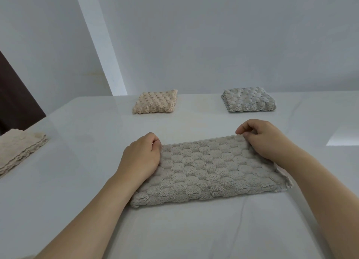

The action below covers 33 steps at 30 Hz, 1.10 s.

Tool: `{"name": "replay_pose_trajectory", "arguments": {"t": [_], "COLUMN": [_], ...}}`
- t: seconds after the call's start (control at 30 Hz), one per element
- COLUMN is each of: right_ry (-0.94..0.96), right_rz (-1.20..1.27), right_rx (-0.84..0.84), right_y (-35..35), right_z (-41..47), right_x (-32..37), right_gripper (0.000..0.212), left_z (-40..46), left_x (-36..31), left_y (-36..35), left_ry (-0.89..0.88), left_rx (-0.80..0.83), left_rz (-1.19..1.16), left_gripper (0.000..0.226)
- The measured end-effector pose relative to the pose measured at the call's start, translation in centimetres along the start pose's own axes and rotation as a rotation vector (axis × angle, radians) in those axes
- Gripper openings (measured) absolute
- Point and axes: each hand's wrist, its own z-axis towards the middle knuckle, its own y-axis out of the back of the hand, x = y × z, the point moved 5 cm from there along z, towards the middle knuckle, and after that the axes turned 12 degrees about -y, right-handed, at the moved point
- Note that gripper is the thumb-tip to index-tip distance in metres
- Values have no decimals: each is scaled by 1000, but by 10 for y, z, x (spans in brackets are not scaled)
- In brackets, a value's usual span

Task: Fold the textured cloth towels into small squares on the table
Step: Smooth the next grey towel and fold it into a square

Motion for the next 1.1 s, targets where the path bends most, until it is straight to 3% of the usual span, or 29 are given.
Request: {"name": "replay_pose_trajectory", "arguments": {"t": [0.23, 0.33, 0.5, 0.67, 0.8, 0.93, 1.03, 1.1], "right_ry": [65, 88, 86, 119, 227, 183, 146, 170], "right_rz": [-55, -145, -226, -490, -330, -527, -653, -694], "right_rx": [-100, -137, -181, -223, -244, 17, 62, 6], "right_y": [6, 7, 8, 13, 11, -26, -37, -40], "right_z": [-6, -7, -9, -22, -59, -85, -91, -92], "right_x": [2, 3, 2, 24, 63, 50, 24, 18], "right_gripper": [27, 28, 28, 30, 35, 47, 53, 54], "left_z": [1, -1, -1, 1, 1, 4, -19, -34], "left_x": [-3, -1, 0, -3, -11, -75, -107, -100], "left_y": [5, 2, 0, -4, 26, 40, -4, -33], "left_ry": [29, 102, 82, 108, 263, -9, -165, -141], "left_rx": [23, 54, 4, 33, -4, -114, 88, 253], "left_rz": [0, -104, -56, 19, 185, 74, 14, 129], "left_gripper": [29, 20, 11, 14, 27, 35, 40, 51]}}
